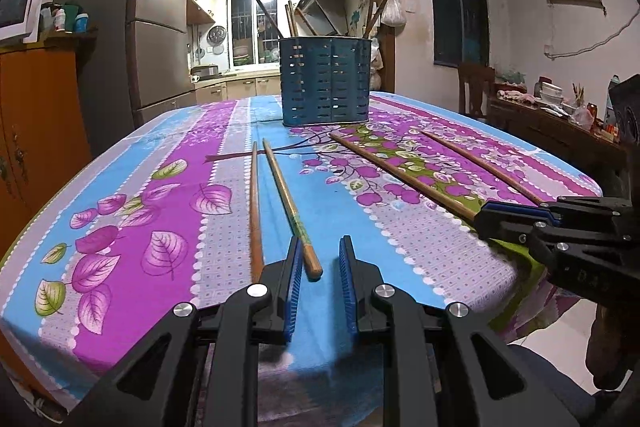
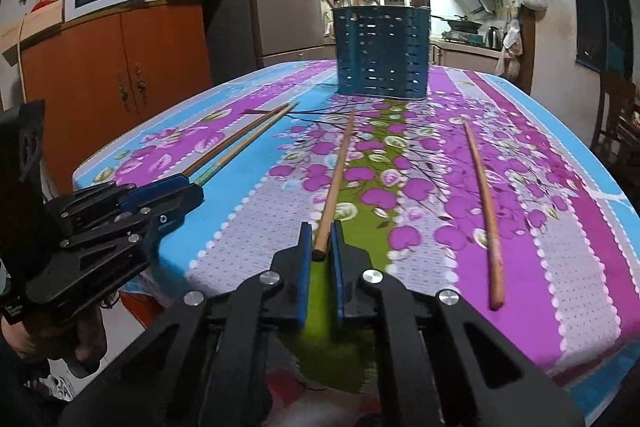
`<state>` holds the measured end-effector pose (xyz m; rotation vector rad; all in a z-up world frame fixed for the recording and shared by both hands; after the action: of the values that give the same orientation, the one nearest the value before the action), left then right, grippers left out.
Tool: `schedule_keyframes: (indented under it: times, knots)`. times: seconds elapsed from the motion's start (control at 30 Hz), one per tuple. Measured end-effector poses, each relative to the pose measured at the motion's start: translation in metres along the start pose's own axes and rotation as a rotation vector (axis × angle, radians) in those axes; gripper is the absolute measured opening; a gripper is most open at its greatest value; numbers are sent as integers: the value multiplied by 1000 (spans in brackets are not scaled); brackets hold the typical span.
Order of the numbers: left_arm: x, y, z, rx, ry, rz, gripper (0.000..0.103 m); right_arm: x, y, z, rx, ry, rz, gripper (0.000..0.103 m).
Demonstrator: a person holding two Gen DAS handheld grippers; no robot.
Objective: Organize utensils
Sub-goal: 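Lower the right gripper onto a chopstick and close it while the left gripper grasps another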
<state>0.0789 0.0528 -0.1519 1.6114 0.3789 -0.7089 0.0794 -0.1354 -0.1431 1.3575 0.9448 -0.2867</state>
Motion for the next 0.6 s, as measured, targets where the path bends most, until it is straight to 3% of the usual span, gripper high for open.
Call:
schedule_keyframes:
  times: [0.6]
  knots:
    - [6,-4,5,-27,55,77,19,6,-6,-3,-31,-20,97,8]
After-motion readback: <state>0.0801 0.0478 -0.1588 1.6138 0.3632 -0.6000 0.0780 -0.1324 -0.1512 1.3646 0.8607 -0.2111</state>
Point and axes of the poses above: each gripper's, at about its wrist camera, not at the fingertips, and x roughly the way its jaws point, z to its right, y to its top, the point moved 1 cm from there along x, roughly the way its jaws point, and after that the axes turned 14 degrees about -z, right-handed, at the moved point
